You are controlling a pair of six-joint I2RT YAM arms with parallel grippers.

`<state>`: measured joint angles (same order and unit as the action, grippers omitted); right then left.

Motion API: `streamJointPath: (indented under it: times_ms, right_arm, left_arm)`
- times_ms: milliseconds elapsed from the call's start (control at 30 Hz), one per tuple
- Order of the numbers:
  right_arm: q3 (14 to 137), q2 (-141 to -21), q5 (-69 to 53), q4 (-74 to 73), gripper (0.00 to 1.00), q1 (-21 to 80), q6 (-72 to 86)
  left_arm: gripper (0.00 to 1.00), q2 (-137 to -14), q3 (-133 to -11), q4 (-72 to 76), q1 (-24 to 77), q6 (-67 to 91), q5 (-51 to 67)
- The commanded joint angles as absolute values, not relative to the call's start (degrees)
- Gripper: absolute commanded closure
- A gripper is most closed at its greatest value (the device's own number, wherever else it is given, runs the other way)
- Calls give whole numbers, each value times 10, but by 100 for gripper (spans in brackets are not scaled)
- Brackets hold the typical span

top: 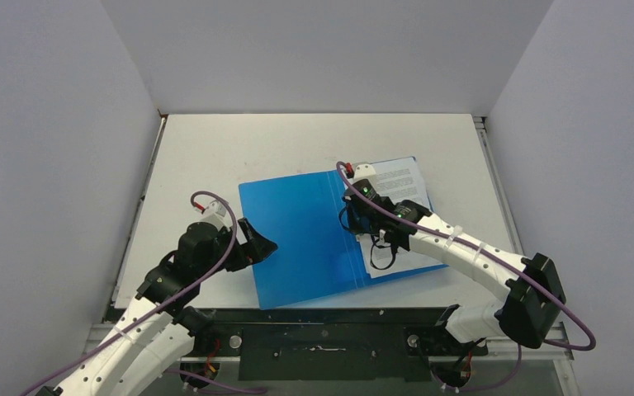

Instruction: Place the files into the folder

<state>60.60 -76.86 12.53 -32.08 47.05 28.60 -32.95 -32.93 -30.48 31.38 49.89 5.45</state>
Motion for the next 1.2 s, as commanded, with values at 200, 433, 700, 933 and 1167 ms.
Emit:
streamJointPath:
  times_ms: [200, 433, 700, 933, 1167]
  right_arm:
    - [624, -742, 129, -313, 95, 469, 289]
    - [613, -758, 122, -298, 95, 469, 290]
    - [592, -796, 87, -262, 95, 473, 304]
    - [601, -826, 80, -264, 64, 479, 299]
    - [603, -812, 114, -280, 48, 476, 289]
  left_arm:
    - [89, -328, -326, -249, 297, 513, 114]
    - [100, -327, -341, -255, 288, 504, 121]
    - [100, -321, -365, -285, 278, 484, 123]
    - [100, -322, -386, -313, 268, 458, 122]
    - [100, -339, -416, -346, 252, 424, 114]
